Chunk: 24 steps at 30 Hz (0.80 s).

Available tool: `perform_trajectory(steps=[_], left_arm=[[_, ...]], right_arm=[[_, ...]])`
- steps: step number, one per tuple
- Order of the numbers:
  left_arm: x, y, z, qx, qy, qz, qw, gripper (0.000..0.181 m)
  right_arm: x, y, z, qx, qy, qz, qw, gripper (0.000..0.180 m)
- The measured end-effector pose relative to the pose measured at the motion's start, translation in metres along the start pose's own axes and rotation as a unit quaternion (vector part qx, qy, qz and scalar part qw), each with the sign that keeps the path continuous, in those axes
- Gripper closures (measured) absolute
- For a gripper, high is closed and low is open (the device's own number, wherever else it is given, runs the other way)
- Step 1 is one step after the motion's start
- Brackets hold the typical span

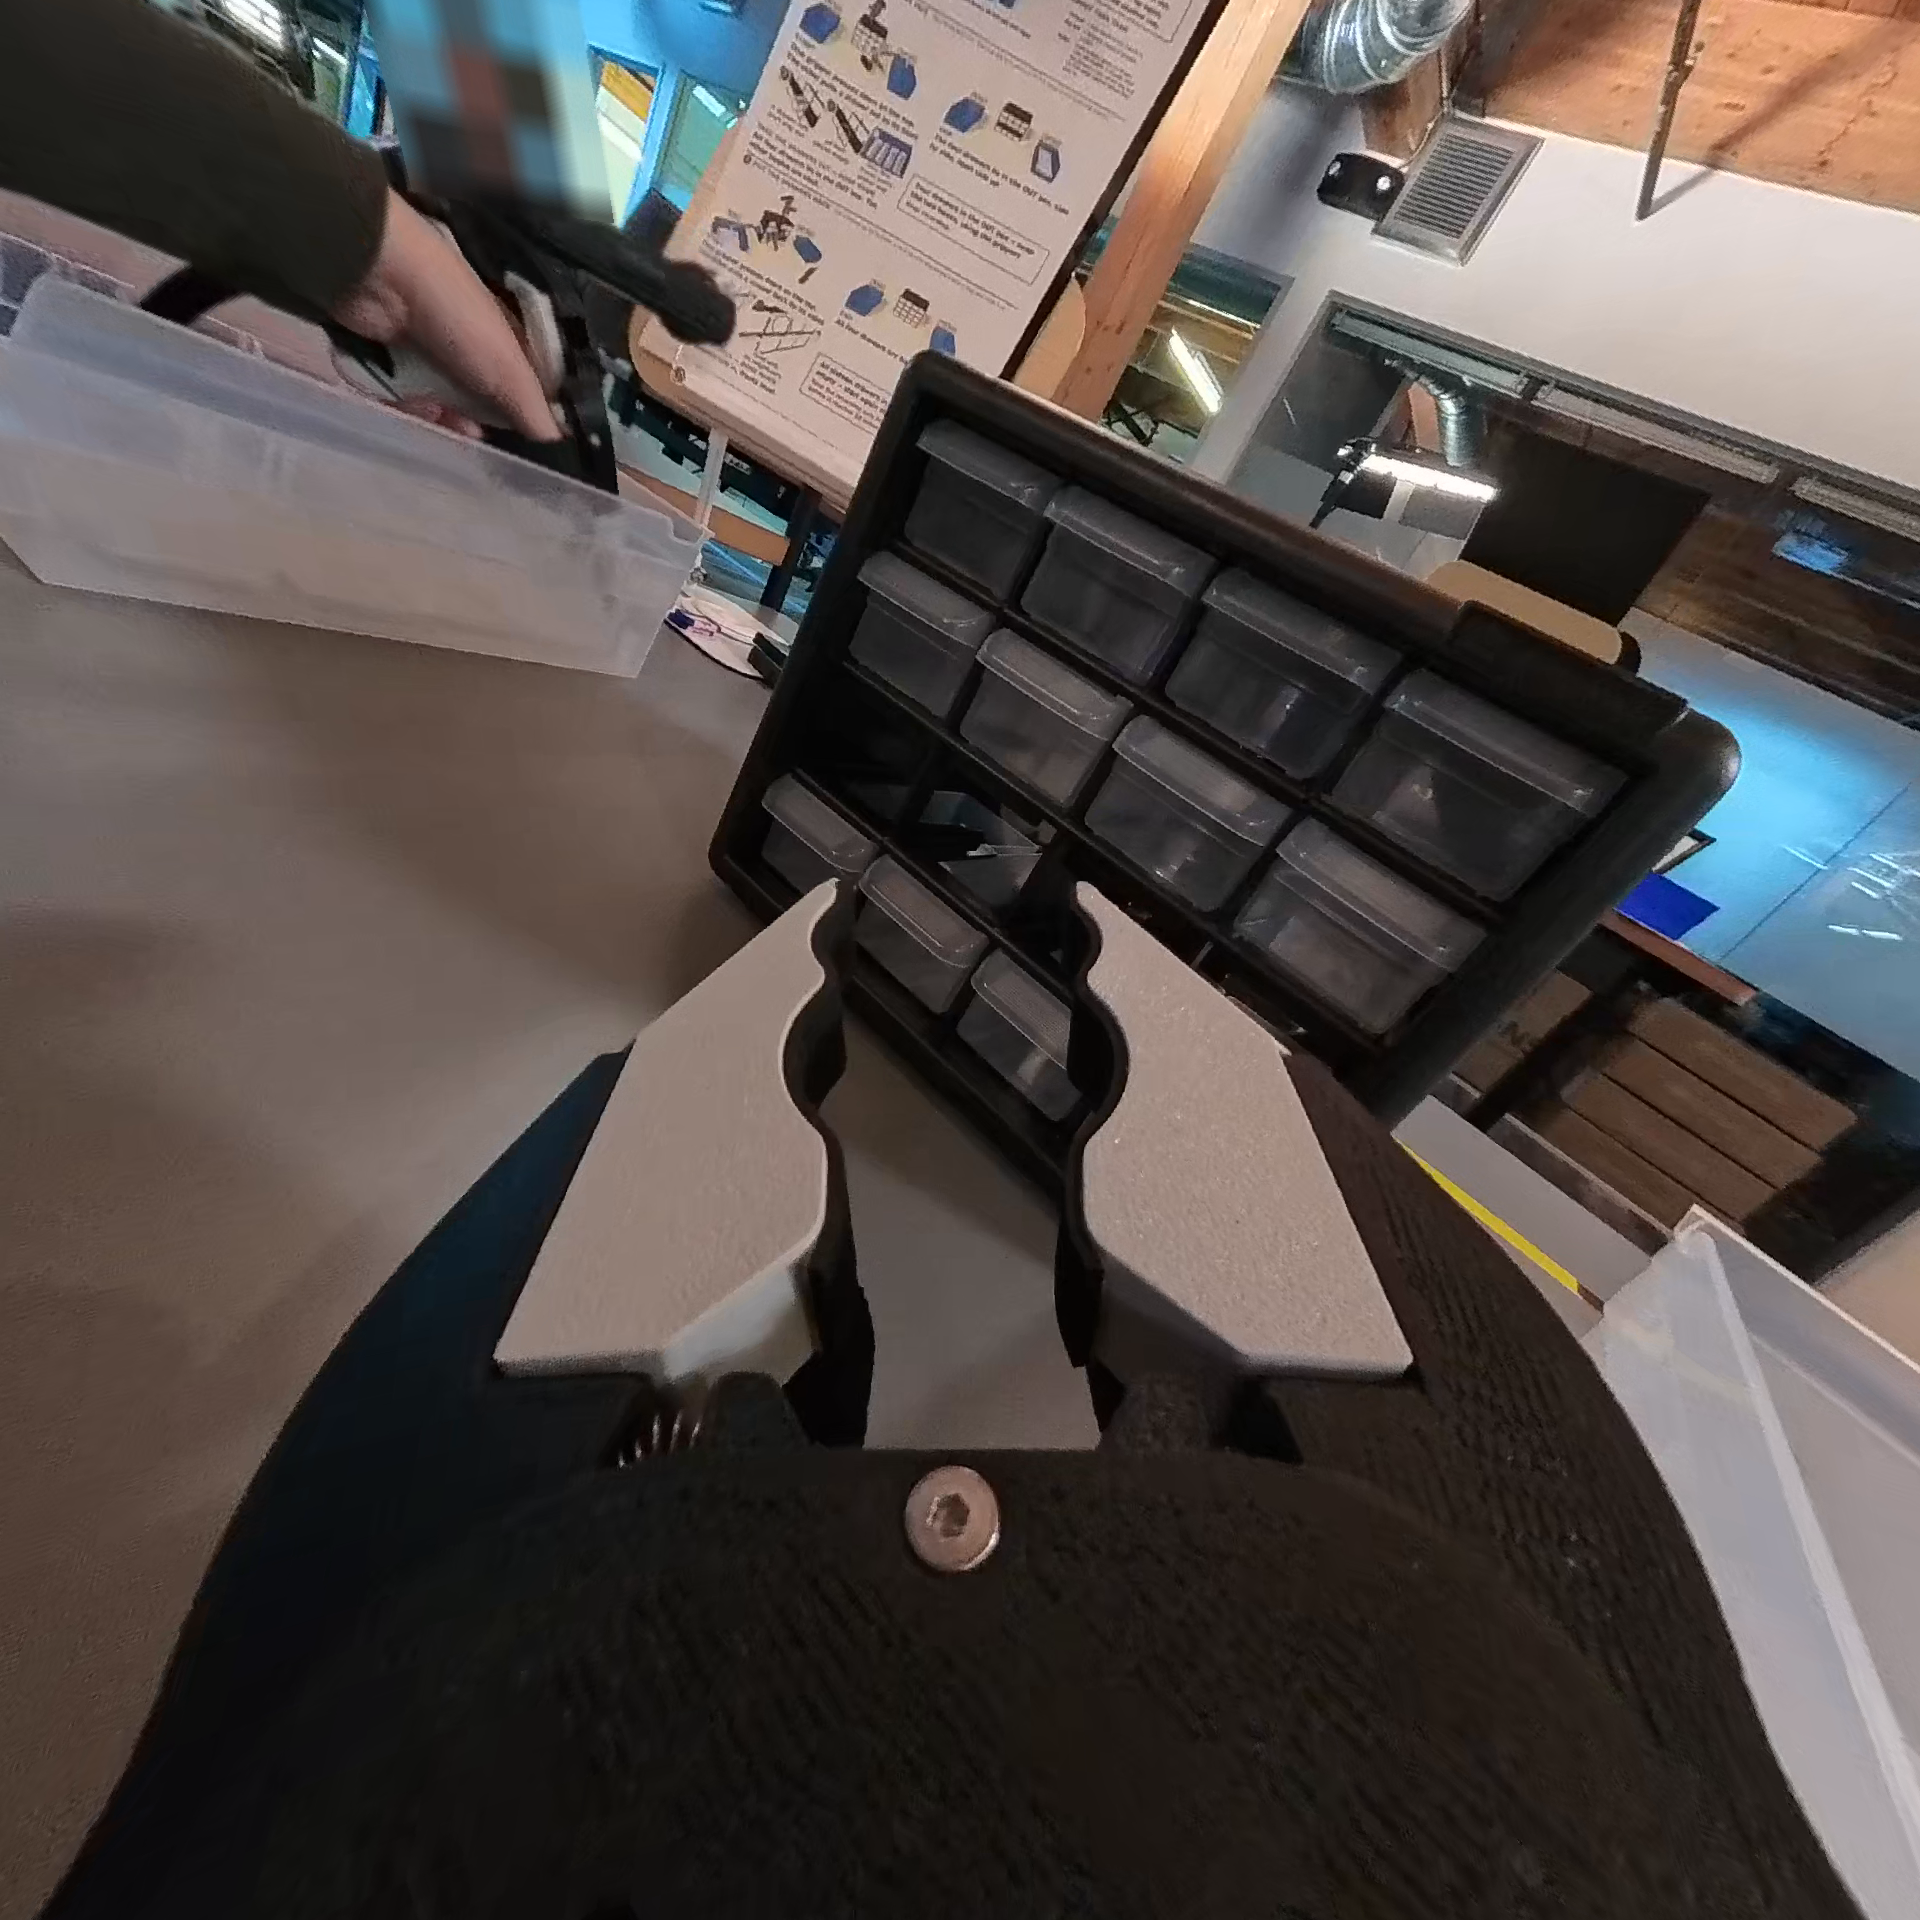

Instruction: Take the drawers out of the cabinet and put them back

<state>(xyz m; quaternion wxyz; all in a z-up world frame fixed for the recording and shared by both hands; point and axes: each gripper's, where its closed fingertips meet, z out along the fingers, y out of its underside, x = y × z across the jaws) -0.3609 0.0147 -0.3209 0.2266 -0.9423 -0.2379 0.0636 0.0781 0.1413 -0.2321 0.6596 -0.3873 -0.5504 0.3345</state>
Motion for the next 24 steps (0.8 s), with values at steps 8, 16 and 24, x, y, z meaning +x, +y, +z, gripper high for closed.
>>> perform_trajectory(steps=[8, 16, 24], left_arm=[[0.001, 0.007, 0.016, -0.018, -0.043, 0.042, 0.998, 0.149], [0.005, -0.002, -0.041, 0.077, -0.127, 0.134, 0.98, 0.18], [0.066, -0.015, -0.168, 0.335, -0.143, 0.159, 0.918, 0.181]], right_arm=[[0.0, 0.001, 0.0, -0.005, -0.006, -0.001, 1.0, 0.143], [-0.002, -0.001, -0.001, -0.008, -0.01, -0.005, 1.0, 0.148], [-0.009, -0.01, -0.003, 0.002, -0.018, -0.024, 1.0, 0.151]])
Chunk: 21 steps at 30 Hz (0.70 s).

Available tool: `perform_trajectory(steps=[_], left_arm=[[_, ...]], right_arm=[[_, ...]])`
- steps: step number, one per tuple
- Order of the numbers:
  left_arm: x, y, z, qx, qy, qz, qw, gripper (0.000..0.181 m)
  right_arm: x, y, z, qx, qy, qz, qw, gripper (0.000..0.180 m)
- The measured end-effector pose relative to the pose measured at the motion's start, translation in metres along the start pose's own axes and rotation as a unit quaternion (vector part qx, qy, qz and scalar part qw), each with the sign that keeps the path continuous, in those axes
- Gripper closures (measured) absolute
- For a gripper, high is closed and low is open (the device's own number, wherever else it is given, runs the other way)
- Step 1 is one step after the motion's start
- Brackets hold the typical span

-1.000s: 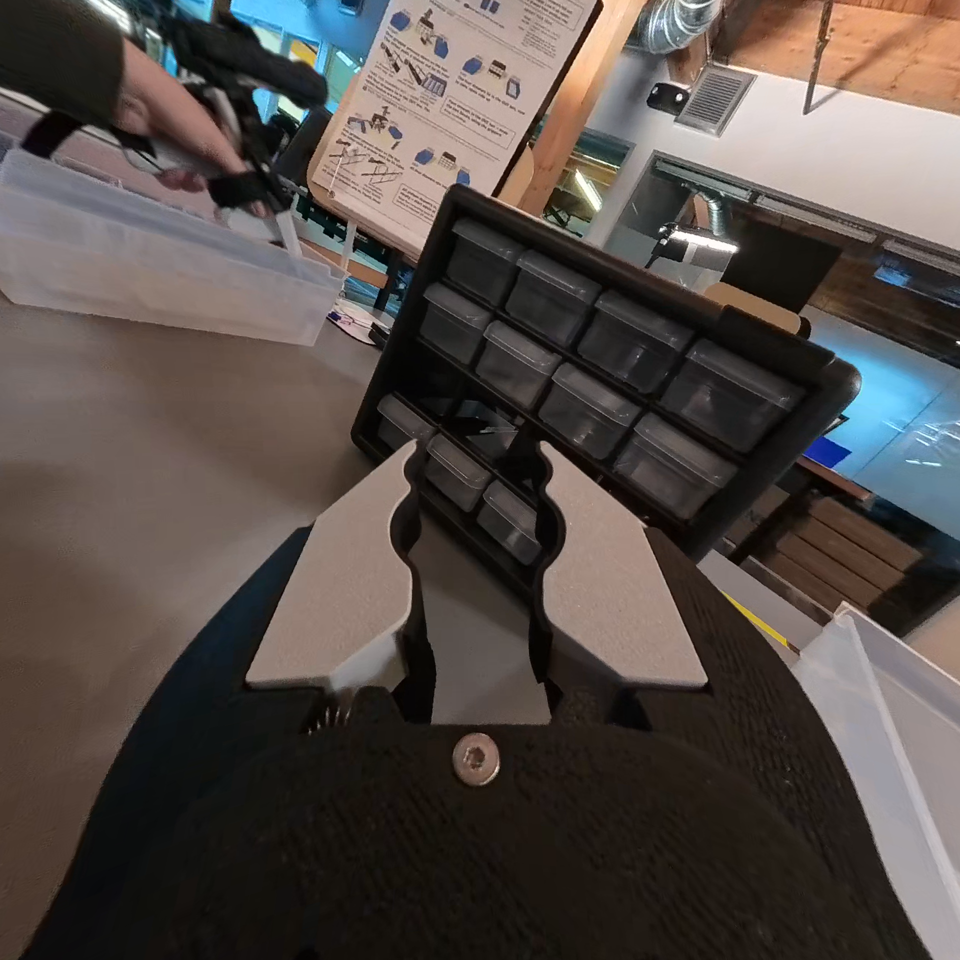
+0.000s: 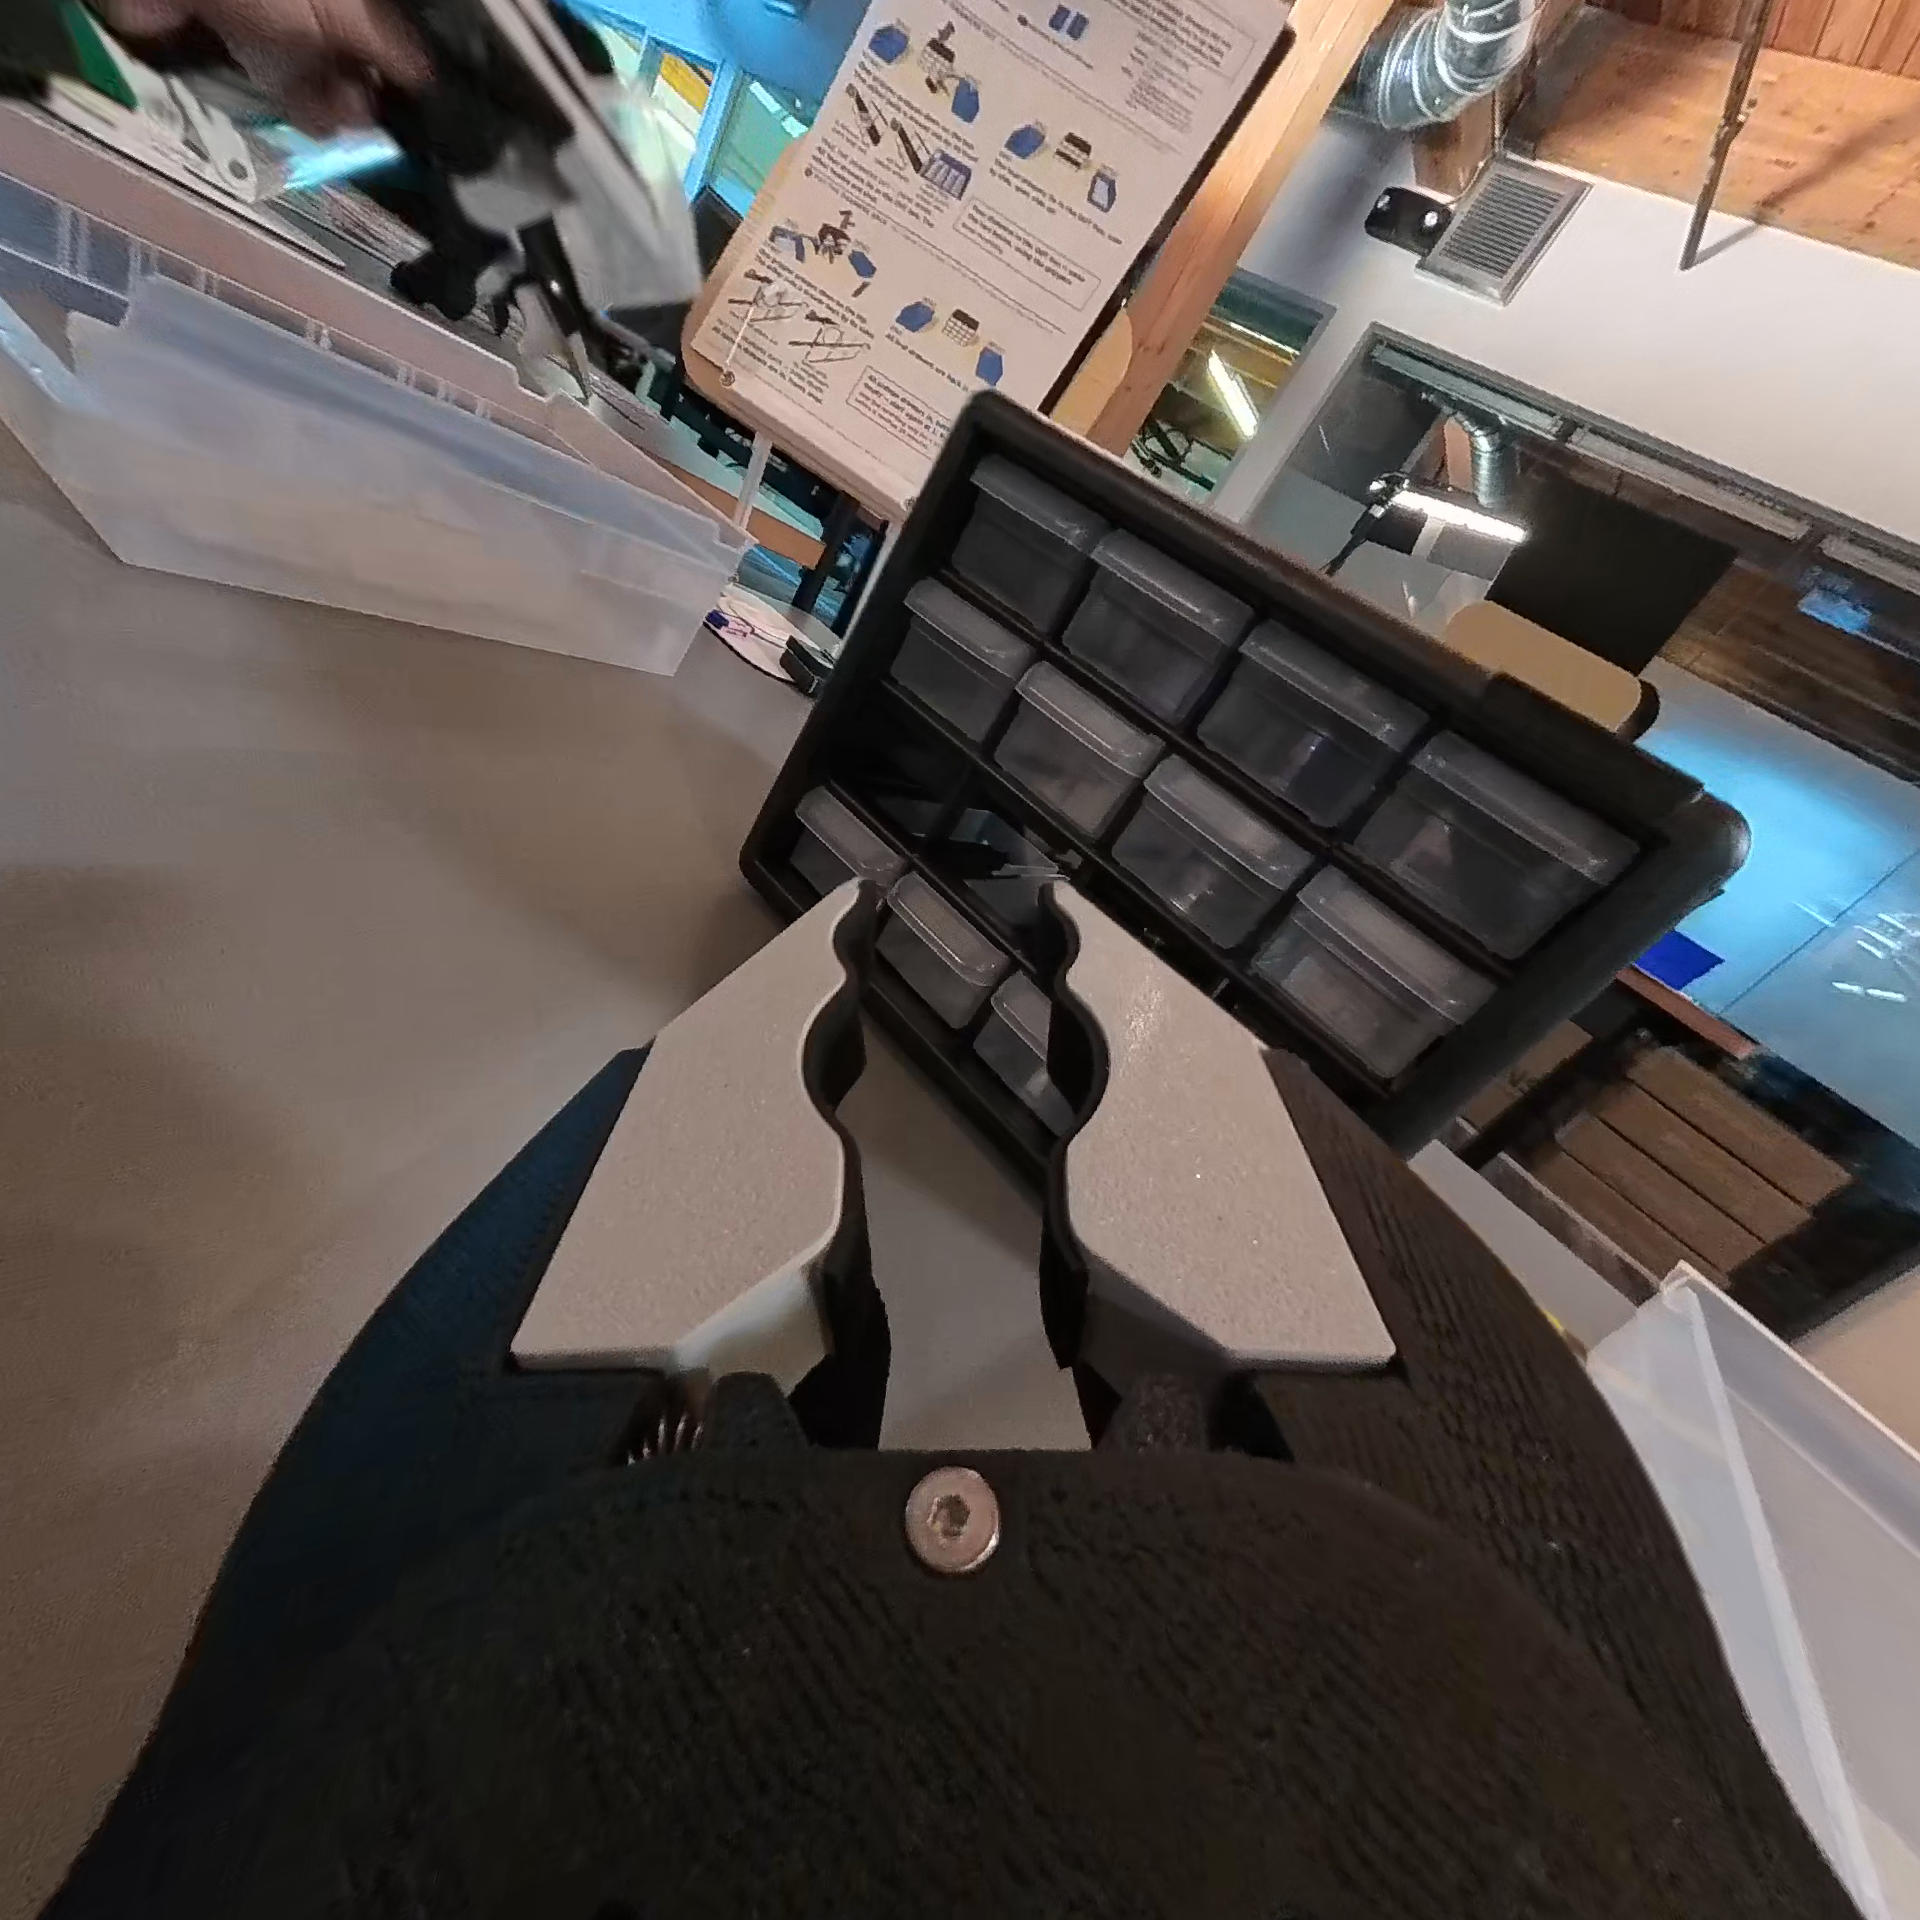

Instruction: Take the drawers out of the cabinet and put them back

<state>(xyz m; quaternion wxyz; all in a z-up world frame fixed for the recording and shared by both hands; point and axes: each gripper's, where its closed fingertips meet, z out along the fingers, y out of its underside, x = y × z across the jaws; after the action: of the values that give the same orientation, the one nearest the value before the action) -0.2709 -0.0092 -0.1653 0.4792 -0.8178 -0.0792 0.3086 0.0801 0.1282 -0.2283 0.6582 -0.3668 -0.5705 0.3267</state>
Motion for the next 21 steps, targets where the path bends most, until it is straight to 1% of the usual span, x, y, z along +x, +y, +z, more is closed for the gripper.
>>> perform_trajectory(steps=[2, 3, 5, 8, 10, 12, 13, 16, 18, 21], left_arm=[[0.027, -0.039, -0.038, 0.1, 0.031, 0.003, 0.995, 0.181], [0.039, -0.053, -0.055, 0.133, 0.039, 0.005, 0.99, 0.181], [0.071, -0.07, -0.081, 0.174, 0.068, 0.045, 0.981, 0.181], [0.127, -0.074, -0.108, 0.197, 0.133, 0.145, 0.96, 0.181], [0.172, -0.062, -0.124, 0.197, 0.215, 0.211, 0.933, 0.181], [0.221, -0.039, -0.144, 0.196, 0.326, 0.288, 0.879, 0.181], [0.24, -0.028, -0.149, 0.187, 0.366, 0.311, 0.857, 0.181], [0.281, 0.007, -0.15, 0.116, 0.443, 0.361, 0.813, 0.181], [0.304, 0.023, -0.152, 0.094, 0.482, 0.389, 0.78, 0.181], [0.333, 0.04, -0.158, 0.075, 0.546, 0.399, 0.733, 0.181]], right_arm=[[-0.001, -0.002, 0.0, 0.001, 0.0, -0.007, 1.0, 0.151], [-0.002, -0.002, 0.0, 0.0, -0.001, -0.01, 1.0, 0.151], [-0.003, -0.002, -0.001, 0.0, -0.001, -0.014, 1.0, 0.151], [-0.001, -0.005, -0.002, 0.004, 0.005, -0.023, 1.0, 0.151], [0.001, -0.008, -0.005, 0.009, 0.012, -0.028, 0.999, 0.151], [0.004, -0.012, -0.007, 0.019, 0.021, -0.031, 0.999, 0.151], [0.006, -0.014, -0.008, 0.024, 0.024, -0.03, 0.999, 0.151], [0.012, -0.02, -0.011, 0.038, 0.043, -0.029, 0.998, 0.152], [0.017, -0.022, -0.014, 0.044, 0.054, -0.035, 0.997, 0.153], [0.02, -0.018, -0.016, 0.039, 0.054, -0.034, 0.997, 0.153]])
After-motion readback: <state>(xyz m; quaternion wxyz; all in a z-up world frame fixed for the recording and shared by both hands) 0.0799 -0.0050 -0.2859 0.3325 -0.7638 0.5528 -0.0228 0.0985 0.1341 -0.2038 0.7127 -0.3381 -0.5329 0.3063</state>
